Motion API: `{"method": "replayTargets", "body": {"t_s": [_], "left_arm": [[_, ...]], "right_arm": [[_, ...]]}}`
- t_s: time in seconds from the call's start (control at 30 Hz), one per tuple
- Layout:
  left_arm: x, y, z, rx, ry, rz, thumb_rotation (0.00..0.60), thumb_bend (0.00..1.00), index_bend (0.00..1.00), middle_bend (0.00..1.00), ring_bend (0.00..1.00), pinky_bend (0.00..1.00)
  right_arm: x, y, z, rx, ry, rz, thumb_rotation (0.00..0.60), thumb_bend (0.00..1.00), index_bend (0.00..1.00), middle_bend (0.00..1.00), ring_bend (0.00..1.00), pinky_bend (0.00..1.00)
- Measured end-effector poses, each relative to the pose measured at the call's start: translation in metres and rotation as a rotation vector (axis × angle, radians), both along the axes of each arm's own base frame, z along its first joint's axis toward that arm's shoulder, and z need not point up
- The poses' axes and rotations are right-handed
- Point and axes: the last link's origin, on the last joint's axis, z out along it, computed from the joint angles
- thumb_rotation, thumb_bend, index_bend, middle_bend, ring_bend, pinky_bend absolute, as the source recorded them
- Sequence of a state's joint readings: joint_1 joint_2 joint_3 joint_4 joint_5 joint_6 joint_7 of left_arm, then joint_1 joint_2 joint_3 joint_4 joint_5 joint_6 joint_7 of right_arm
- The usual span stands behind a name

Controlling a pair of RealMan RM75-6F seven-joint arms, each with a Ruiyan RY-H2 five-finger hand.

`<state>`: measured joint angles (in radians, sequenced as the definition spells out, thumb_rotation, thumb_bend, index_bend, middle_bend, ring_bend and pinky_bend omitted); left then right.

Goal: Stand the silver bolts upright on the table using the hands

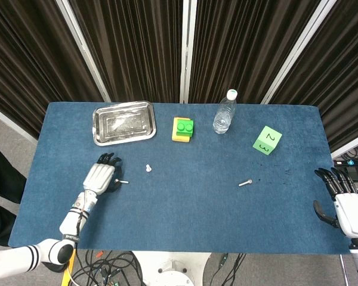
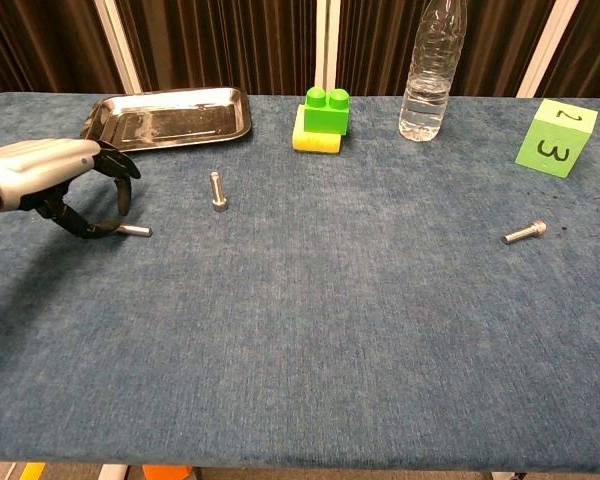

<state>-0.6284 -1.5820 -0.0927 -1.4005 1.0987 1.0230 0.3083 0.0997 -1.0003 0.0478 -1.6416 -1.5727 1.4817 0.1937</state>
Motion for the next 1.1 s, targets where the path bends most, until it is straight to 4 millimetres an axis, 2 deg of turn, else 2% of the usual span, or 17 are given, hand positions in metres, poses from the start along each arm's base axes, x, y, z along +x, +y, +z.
{"method": "replayTargets", "body": {"t_s": [0.4, 0.67, 1.1], "left_arm": [[0.016, -0.002, -0.010, -0.003, 0.145, -0.078, 0.600, 0.36, 0.47, 0.16, 0.00, 0.00], [0.027, -0.004, -0.017, -0.008, 0.181, -0.096, 0.600, 0.36, 0.48, 0.16, 0.00, 0.00], [0.028, -0.002, -0.022, -0.007, 0.185, -0.084, 0.600, 0.36, 0.51, 0.16, 0.00, 0.00]], "right_arm": [[0.000, -0.001, 0.000, 0.002, 0.003, -0.006, 0.600, 0.35, 0.11, 0.12, 0.00, 0.00], [-0.002, 0.000, 0.002, -0.002, 0.004, -0.012, 0.600, 0.35, 0.11, 0.12, 0.00, 0.00], [-0.002, 0.001, 0.002, -0.004, 0.003, -0.014, 0.600, 0.34, 0.11, 0.12, 0.00, 0.00]]}}
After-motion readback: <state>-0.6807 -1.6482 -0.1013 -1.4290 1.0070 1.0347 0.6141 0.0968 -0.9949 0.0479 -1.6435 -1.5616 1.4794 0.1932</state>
